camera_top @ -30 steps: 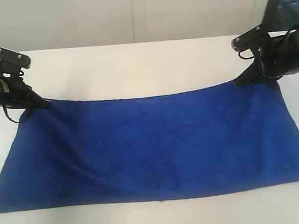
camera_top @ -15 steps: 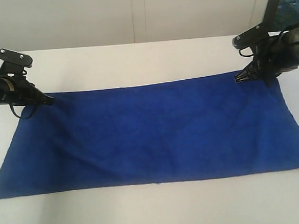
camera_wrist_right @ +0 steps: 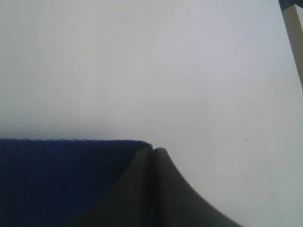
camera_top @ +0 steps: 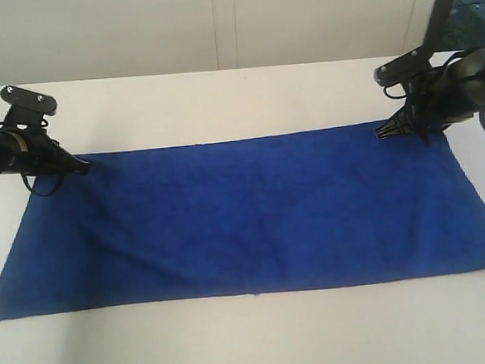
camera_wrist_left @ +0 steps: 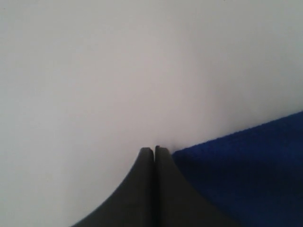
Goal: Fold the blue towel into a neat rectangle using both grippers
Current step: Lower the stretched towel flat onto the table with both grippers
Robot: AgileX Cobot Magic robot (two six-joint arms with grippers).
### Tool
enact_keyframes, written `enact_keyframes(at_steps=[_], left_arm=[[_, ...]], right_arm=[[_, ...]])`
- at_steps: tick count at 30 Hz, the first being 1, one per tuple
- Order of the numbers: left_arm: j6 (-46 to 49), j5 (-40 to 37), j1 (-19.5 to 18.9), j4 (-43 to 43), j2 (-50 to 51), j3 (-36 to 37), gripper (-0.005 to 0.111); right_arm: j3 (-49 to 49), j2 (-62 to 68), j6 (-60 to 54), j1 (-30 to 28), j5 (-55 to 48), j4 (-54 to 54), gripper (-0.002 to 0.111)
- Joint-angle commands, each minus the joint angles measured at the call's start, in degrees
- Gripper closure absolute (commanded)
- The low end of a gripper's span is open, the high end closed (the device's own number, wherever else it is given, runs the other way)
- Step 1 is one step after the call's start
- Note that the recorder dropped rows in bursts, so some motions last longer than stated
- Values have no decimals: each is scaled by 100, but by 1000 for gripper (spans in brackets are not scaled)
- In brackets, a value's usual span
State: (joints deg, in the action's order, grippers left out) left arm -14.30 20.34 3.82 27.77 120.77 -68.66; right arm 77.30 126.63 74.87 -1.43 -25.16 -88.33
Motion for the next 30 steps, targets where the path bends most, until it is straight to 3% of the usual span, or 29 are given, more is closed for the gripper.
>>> enact_keyframes(at_steps=[1,4,6,11,15,24,30], left_arm=[[-2,-82,-42,-84,90,-141,107],[-2,-24,-42,-84,103,-151,102],[34,-24,-42,-84,103,-151,92],[116,-24,-42,-84,103,-151,56],[116,-45,-42,-84,103,-151,42],[114,-619,-346,-157,-100,-151,42],[-71,-1248,-481,-157,-529,-151,42]], right_arm=[[81,21,76,-41,-60,-42,108],[83,21,76,-41,-60,-42,107],[83,21,76,-41,-60,-42,103],[93,21,76,-41,-94,-42,80],[93,21,335,-41,-562,-42,64],[93,21,335,-182,-1359,105,66],[93,-139,-373,-182,-1292,881,88]])
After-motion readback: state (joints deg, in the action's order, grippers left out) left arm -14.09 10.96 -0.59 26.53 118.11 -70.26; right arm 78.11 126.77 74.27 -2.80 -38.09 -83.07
